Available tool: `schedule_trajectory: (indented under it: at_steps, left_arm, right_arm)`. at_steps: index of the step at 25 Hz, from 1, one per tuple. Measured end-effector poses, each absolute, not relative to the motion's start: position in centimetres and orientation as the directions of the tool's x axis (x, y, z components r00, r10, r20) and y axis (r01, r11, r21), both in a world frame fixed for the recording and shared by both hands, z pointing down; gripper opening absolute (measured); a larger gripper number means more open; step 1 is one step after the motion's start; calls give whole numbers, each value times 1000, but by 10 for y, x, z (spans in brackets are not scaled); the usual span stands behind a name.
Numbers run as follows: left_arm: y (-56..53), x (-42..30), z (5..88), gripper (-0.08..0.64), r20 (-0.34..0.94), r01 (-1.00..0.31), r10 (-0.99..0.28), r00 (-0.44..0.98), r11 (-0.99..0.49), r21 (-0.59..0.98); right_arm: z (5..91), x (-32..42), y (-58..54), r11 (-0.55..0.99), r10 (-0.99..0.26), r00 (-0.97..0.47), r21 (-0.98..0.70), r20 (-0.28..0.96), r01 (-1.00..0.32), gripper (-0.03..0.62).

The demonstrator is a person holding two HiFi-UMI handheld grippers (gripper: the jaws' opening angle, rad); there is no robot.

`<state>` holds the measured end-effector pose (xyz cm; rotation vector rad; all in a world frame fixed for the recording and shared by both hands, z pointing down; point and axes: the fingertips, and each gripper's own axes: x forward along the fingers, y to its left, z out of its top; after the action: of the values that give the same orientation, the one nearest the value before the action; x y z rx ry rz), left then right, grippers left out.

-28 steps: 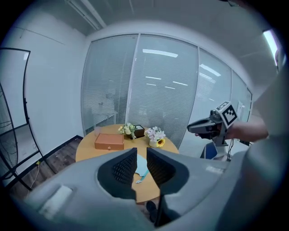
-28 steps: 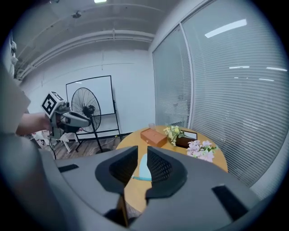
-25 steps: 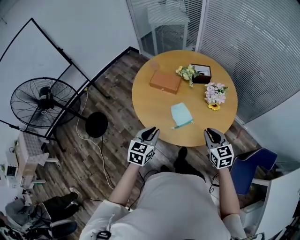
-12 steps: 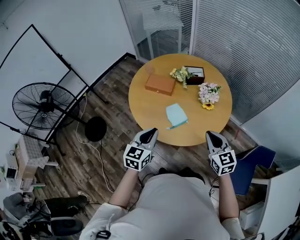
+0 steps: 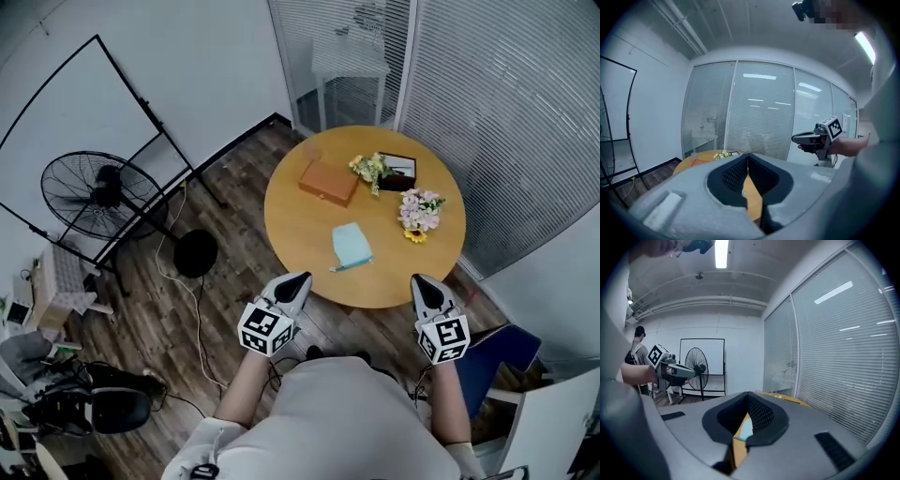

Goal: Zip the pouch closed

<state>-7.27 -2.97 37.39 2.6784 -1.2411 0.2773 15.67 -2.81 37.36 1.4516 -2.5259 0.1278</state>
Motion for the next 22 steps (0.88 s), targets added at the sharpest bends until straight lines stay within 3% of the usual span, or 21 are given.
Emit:
schedule_trajectory:
  at_steps: [22]
  left_arm:
    - [-32, -71, 366, 20, 219, -779, -751, 623, -621, 90]
  right_arm:
    - [368, 151, -37, 534, -828, -512, 48, 227, -844, 2]
